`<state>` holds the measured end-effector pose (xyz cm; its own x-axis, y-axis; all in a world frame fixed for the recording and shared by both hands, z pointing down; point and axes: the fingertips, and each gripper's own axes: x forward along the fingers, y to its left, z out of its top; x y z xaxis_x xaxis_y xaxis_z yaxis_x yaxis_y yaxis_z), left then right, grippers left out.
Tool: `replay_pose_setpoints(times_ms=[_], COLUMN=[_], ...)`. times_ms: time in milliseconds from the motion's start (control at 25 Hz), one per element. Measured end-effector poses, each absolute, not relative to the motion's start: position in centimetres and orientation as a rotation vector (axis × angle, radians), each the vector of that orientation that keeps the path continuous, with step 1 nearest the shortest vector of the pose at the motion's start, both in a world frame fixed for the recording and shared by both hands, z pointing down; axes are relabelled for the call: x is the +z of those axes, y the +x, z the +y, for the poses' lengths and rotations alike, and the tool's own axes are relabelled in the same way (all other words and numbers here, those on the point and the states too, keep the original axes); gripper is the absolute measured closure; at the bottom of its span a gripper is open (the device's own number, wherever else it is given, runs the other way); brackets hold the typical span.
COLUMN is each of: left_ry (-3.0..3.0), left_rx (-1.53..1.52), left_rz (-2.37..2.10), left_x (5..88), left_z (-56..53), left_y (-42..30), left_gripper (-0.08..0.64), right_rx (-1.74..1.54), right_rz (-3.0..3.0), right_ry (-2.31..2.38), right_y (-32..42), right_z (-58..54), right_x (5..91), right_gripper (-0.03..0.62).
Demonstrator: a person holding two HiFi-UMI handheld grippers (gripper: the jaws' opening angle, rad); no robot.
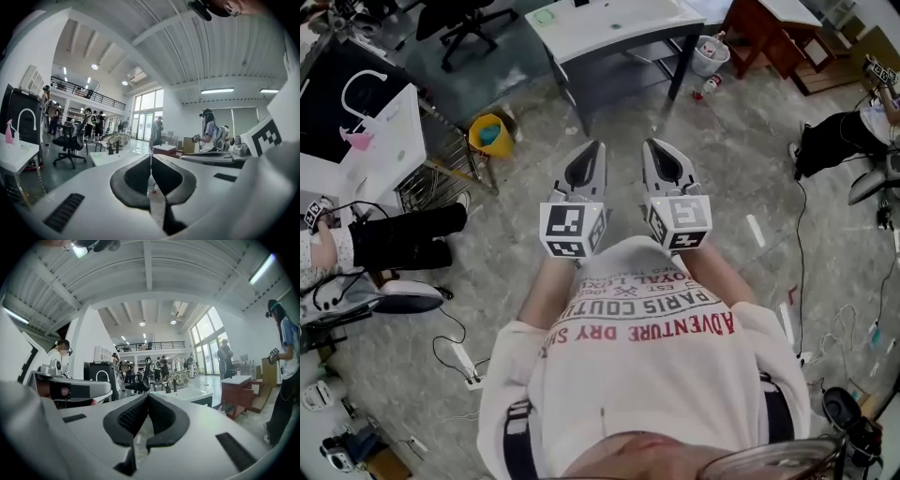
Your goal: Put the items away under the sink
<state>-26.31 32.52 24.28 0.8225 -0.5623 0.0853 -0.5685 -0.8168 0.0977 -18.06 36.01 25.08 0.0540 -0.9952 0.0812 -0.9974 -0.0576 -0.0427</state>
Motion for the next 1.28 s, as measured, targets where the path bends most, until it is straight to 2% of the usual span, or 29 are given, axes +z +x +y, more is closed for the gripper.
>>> replay_pose_setpoints(times_ms=[400,720,1280], left_ry=[2.869,2.800,2.687], left_rx=[0.195,0.246,0.226], left_rz=[-0.875,-0.945,-1.133], left_x=[27.1,28.9,27.6], left_z=[29.9,23.6,8.9], left_y=[-24.7,-22.4,-11.1], left_gripper=[0.532,0.532,0.532], right_rx=[0.274,0.346,0.348], right_rz=[-2.069,-2.141,-2.267], right_ry=[2.277,2.198,2.016], right_y=[-15.8,-13.0,-1.0], right_z=[33.1,25.9,10.0], right_x=[28.2,29.6,28.5], right_gripper=[0.568,0.568,0.568])
